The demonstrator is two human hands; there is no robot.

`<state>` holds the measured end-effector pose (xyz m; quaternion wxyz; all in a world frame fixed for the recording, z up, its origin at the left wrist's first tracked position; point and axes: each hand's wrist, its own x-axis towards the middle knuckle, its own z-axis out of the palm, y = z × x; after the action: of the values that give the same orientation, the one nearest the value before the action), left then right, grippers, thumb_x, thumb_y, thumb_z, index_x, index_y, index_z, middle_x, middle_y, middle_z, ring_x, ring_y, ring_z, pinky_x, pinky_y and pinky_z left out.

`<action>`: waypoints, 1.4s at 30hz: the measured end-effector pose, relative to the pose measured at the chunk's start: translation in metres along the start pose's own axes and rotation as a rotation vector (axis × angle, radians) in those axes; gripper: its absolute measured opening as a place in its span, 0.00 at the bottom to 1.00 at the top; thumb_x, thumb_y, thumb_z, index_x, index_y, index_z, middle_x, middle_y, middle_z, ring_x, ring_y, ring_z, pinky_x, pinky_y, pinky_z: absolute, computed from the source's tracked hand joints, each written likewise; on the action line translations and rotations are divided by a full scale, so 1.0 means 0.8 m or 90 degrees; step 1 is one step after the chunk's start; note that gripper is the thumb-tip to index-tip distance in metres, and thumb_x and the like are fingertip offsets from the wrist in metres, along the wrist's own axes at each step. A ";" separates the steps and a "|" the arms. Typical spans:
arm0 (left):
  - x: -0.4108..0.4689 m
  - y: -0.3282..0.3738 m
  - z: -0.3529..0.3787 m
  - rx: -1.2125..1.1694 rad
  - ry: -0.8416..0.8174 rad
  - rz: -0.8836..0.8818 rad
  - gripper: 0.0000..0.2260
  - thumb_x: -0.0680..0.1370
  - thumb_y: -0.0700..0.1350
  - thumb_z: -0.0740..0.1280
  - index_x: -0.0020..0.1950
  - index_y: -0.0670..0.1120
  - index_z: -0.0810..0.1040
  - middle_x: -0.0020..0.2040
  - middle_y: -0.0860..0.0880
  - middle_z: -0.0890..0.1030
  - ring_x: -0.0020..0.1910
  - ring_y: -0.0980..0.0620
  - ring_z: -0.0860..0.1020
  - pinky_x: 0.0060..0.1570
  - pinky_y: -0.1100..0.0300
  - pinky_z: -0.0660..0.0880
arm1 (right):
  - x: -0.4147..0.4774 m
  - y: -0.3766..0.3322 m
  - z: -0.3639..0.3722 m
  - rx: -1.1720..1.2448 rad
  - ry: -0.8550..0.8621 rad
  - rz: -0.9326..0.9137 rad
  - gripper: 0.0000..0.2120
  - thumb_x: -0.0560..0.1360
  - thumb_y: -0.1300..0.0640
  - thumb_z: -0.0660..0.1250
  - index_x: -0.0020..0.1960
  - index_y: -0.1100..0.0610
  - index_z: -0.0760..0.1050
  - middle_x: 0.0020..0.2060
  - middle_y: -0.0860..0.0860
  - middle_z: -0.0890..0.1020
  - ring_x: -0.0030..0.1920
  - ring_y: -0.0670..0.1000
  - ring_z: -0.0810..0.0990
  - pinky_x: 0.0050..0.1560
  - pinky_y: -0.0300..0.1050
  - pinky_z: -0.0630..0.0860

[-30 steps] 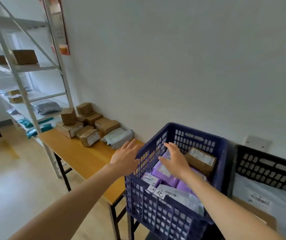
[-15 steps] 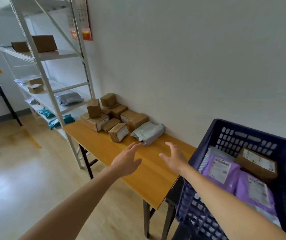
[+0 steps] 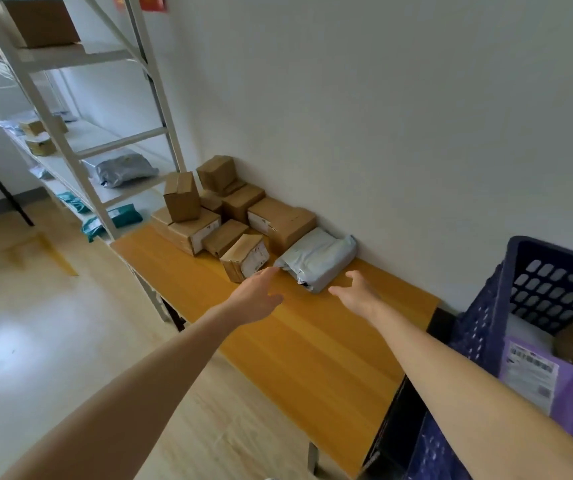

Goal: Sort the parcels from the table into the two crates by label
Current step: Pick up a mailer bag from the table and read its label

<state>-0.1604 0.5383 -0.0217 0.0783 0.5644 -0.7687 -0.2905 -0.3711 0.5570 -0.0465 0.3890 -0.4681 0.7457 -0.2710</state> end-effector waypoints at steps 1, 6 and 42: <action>0.021 -0.004 -0.002 0.000 -0.010 -0.002 0.28 0.81 0.48 0.62 0.78 0.50 0.54 0.75 0.47 0.64 0.67 0.44 0.71 0.60 0.52 0.72 | 0.018 -0.001 0.000 0.001 0.001 0.011 0.31 0.79 0.54 0.64 0.77 0.59 0.55 0.74 0.56 0.63 0.72 0.58 0.64 0.67 0.50 0.66; 0.108 -0.019 0.002 0.005 -0.058 -0.015 0.27 0.81 0.48 0.61 0.78 0.52 0.54 0.73 0.45 0.66 0.59 0.44 0.77 0.46 0.56 0.75 | 0.098 0.003 0.003 0.024 -0.001 0.073 0.31 0.79 0.54 0.64 0.77 0.59 0.55 0.74 0.57 0.63 0.72 0.58 0.65 0.65 0.50 0.68; 0.417 -0.140 0.092 -0.020 -0.234 -0.001 0.21 0.81 0.50 0.59 0.72 0.43 0.65 0.63 0.42 0.75 0.56 0.42 0.77 0.53 0.49 0.76 | 0.298 0.040 0.112 0.497 0.198 0.411 0.15 0.77 0.49 0.65 0.63 0.51 0.71 0.58 0.48 0.79 0.53 0.48 0.78 0.46 0.47 0.74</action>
<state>-0.2182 0.2385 -0.2113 -0.0549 0.5012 -0.7649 -0.4008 -0.3738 0.3502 -0.1982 0.4828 0.0108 0.7445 -0.4609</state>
